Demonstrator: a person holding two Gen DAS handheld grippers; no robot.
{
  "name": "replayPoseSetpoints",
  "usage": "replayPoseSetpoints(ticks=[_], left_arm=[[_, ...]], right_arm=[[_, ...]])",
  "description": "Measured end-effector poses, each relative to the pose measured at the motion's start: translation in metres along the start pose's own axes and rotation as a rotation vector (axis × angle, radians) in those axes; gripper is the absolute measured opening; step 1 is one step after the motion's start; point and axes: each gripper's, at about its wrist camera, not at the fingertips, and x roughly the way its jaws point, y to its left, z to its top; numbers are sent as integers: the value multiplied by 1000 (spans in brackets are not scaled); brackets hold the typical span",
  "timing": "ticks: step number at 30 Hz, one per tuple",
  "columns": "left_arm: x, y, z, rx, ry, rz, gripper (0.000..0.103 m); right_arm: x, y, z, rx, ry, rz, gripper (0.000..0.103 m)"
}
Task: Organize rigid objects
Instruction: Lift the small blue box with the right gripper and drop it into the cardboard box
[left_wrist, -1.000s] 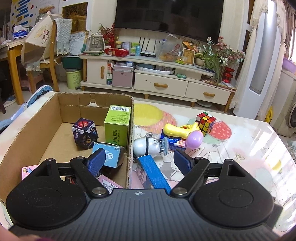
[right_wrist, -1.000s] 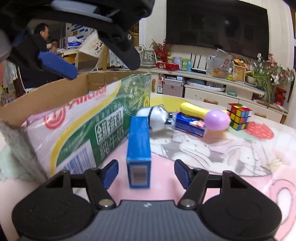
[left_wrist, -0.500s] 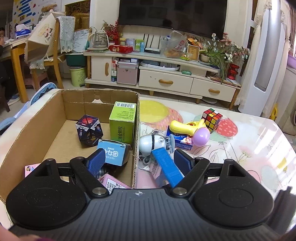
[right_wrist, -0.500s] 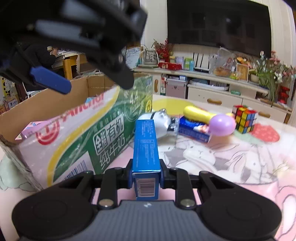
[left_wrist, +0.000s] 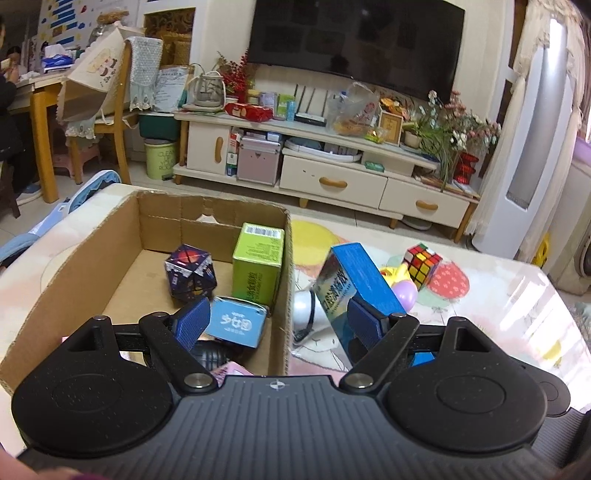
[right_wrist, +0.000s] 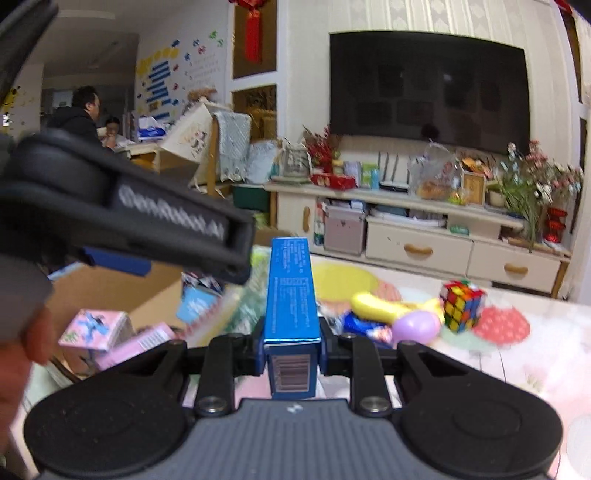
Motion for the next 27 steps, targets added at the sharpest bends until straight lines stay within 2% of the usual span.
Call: replayPoseSetpoints(ticks=[8, 15, 20, 22, 23, 24, 27], left_arm=[[-3, 24, 11, -91, -35, 55, 102], [5, 46, 20, -136, -50, 201, 102], [9, 60, 26, -166, -67, 309, 103], [10, 65, 28, -178, -66, 331, 103], [9, 68, 28, -186, -66, 333, 103], [9, 69, 28, -194, -65, 333, 103], [8, 67, 27, -206, -62, 339, 103]], right_arm=[[11, 24, 20, -44, -30, 72, 23], [34, 47, 37, -77, -33, 137, 23], [56, 65, 39, -119, 0, 174, 25], [59, 69, 36, -151, 1, 150, 52], [55, 69, 33, -150, -10, 142, 69], [52, 67, 32, -141, -24, 140, 73], [44, 59, 30, -125, -38, 101, 74]])
